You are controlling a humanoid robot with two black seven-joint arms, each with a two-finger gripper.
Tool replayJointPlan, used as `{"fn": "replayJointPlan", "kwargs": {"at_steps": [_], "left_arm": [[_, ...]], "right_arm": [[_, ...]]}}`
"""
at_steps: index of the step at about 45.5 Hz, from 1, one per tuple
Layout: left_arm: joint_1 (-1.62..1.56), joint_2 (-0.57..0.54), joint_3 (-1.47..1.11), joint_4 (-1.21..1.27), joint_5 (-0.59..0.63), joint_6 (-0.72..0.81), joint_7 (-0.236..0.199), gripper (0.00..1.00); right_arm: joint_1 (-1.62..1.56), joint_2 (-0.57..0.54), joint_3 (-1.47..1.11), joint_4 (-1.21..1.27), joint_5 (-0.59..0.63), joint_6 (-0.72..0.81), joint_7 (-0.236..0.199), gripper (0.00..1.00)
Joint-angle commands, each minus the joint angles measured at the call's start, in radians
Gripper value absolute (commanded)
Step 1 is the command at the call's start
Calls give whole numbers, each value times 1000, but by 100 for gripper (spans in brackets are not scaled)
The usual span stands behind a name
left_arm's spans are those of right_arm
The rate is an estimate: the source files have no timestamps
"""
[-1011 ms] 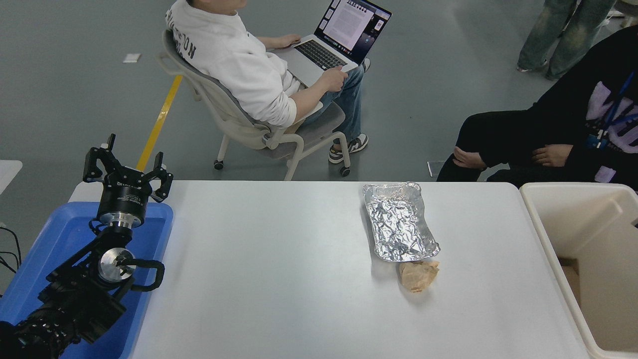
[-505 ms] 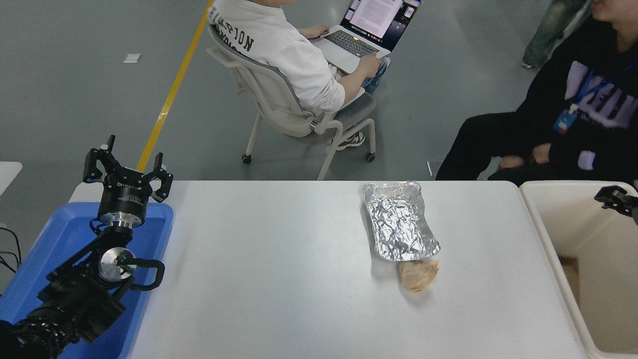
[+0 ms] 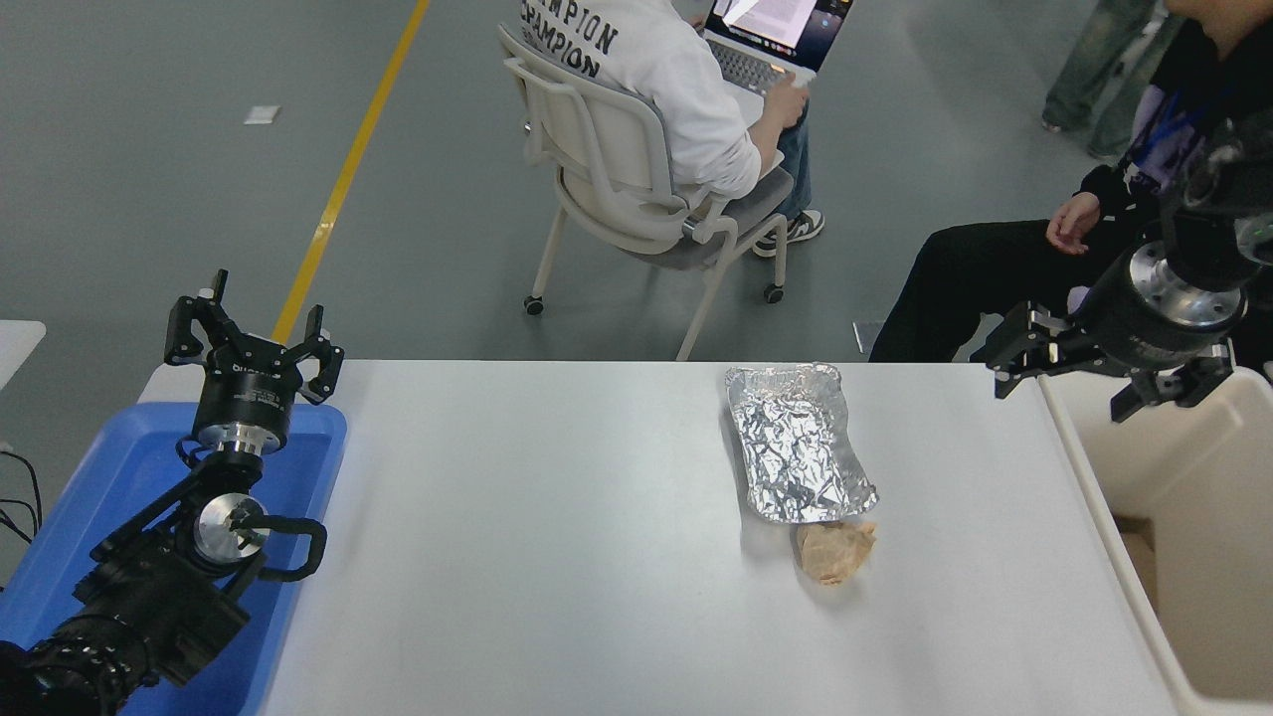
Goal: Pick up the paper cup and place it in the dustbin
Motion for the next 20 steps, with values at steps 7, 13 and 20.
{"fn": "replayJointPlan", "kwargs": {"at_steps": [7, 13, 20], "left_arm": [[0, 0, 0, 1, 0, 0, 0, 99], [0, 0, 0, -1, 1, 0, 0, 99], [0, 0, 0, -1, 1, 0, 0, 99]], "right_arm": [[114, 123, 27, 31, 2, 57, 2, 100], [112, 132, 15, 28, 2, 57, 2, 100], [112, 123, -3, 22, 2, 57, 2, 100]]}}
